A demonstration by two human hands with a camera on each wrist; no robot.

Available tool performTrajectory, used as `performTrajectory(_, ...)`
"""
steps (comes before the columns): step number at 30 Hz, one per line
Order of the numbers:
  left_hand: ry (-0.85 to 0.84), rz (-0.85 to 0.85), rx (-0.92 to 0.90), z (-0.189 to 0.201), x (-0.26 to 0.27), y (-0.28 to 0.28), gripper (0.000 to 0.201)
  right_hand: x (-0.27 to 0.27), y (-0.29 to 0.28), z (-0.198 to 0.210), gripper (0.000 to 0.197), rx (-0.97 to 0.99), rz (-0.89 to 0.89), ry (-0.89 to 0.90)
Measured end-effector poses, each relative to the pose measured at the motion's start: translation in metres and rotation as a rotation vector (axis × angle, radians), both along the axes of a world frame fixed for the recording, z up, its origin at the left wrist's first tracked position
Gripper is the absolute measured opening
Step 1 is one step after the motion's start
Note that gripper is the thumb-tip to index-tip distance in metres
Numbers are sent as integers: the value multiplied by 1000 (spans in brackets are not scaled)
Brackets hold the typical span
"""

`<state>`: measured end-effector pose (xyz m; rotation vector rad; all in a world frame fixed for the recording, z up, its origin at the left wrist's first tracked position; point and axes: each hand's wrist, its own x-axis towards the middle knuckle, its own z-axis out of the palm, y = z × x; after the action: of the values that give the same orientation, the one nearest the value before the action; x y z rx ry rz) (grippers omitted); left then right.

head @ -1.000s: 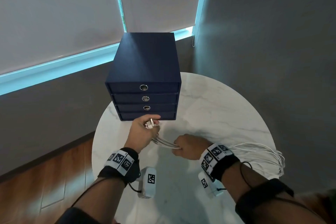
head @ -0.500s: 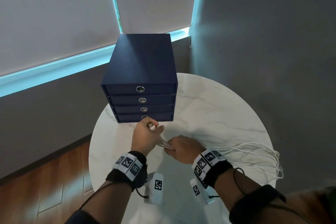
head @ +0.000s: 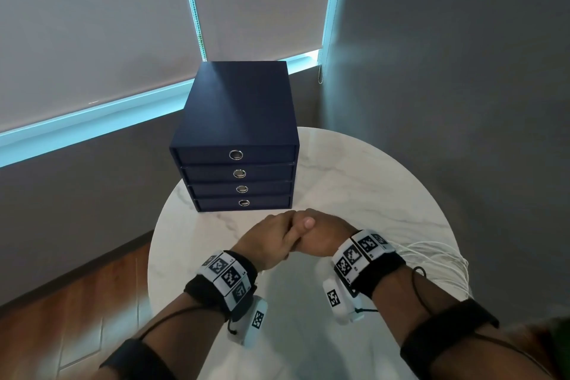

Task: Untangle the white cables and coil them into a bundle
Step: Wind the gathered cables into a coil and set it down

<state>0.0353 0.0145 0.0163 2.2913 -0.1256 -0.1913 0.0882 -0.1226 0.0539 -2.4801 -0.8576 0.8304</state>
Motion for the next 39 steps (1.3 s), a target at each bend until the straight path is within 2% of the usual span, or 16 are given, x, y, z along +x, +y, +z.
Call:
performTrajectory(3, 89, -2, 48, -4, 5, -1, 78, 6, -16, -12, 25, -7, -24, -56)
performTrajectory(6, 105, 24, 79, -2, 6, 8, 60, 22, -55, -34, 29, 10, -113, -138)
performTrajectory(9, 74, 113, -125, 5, 5, 21, 47, 36, -106, -54, 30, -38, -272, -232)
performTrajectory(14, -24, 242, -479, 27, 5, 24, 38, 46, -160, -78, 17, -190, -461, -359)
performTrajectory(16, -93, 318, -607, 35, 5, 29, 32, 45, -175, -86, 17, -200, -633, -350)
performTrajectory(19, -154, 361, -730, 47, 6, 37, 33, 49, -183, -88, 22, -113, -842, -305)
performTrajectory(21, -139, 362, -839, 48, 3, 37, 38, 56, -174, -81, 18, 73, -937, -356)
performTrajectory(23, -105, 371, -957, 43, 0, 37, 42, 70, -157, -67, 30, 379, -1104, -406)
performTrajectory(26, -61, 427, -1013, 31, -8, 39, 37, 94, -124, -32, 24, 849, -1316, -396)
performTrajectory(28, -31, 456, -1024, 23, -14, 40, 37, 109, -100, -8, 19, 1116, -1340, -381)
performTrajectory(30, 0, 472, -1033, 18, -20, 40, 41, 116, -77, 11, 23, 1319, -1310, -338)
performTrajectory(31, 16, 476, -1035, 17, -23, 40, 46, 118, -67, 18, 26, 1444, -1294, -284)
performTrajectory(33, 44, 483, -1054, 14, -27, 41, 53, 115, -50, 22, 27, 1663, -1293, -63)
performTrajectory(35, 51, 495, -1103, 15, -32, 43, 54, 108, -34, 6, 26, 1560, -1295, 64)
performTrajectory(37, 34, 514, -1152, 17, -36, 50, 57, 96, -24, -25, 26, 1218, -1299, 57)
performTrajectory(39, 15, 560, -1197, 22, -39, 58, 58, 81, -23, -62, 36, 883, -1209, 19)
